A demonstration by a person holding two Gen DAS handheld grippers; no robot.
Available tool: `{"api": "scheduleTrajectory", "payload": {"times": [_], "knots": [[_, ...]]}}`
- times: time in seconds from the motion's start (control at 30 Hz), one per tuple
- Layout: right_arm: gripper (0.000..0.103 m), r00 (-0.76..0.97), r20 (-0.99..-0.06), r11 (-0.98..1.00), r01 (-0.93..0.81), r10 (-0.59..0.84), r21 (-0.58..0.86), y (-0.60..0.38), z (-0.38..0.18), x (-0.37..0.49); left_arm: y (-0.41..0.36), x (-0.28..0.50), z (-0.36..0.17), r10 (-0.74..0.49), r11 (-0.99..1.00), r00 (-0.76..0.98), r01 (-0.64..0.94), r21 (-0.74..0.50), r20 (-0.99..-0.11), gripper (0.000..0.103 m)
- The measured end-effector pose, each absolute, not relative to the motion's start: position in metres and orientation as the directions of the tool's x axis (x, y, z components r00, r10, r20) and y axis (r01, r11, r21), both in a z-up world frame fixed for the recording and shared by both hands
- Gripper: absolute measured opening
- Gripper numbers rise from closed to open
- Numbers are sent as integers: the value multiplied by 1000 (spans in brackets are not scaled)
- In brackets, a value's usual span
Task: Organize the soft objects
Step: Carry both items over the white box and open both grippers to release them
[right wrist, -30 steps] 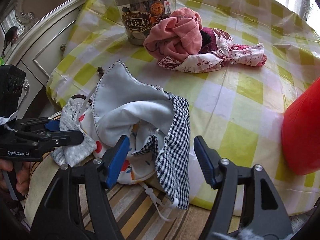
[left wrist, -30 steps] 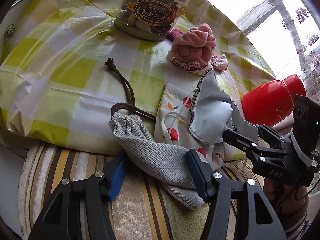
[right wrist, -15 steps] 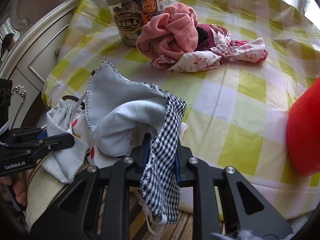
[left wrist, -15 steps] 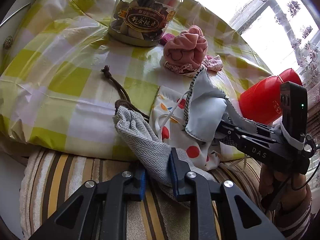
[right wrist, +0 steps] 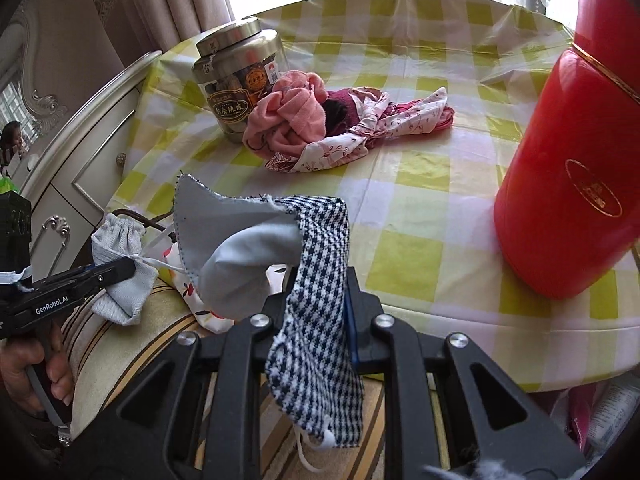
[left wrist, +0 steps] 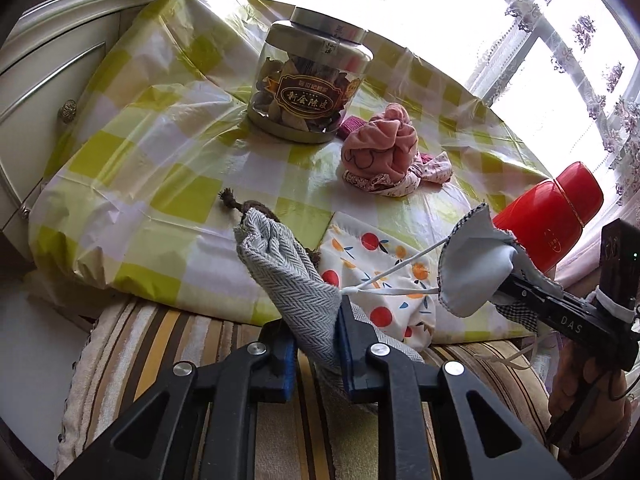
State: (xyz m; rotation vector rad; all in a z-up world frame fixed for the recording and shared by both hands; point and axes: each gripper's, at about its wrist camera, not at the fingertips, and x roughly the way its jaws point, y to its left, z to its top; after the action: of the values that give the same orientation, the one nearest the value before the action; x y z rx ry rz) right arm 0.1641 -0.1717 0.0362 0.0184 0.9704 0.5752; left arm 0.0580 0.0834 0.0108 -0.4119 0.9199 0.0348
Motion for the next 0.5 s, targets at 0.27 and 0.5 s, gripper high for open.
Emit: {"api": "scheduleTrajectory", "payload": {"times": [0.27, 0.5], "knots": [[22, 489, -746, 879, -391, 451, 274, -221, 56, 144, 73, 34, 23, -132, 929, 627, -193, -317, -768, 18], [22, 536, -740, 909, -318, 407, 270, -273, 66, 114, 55, 27, 49, -145, 942, 674, -129, -309, -724, 17]]}}
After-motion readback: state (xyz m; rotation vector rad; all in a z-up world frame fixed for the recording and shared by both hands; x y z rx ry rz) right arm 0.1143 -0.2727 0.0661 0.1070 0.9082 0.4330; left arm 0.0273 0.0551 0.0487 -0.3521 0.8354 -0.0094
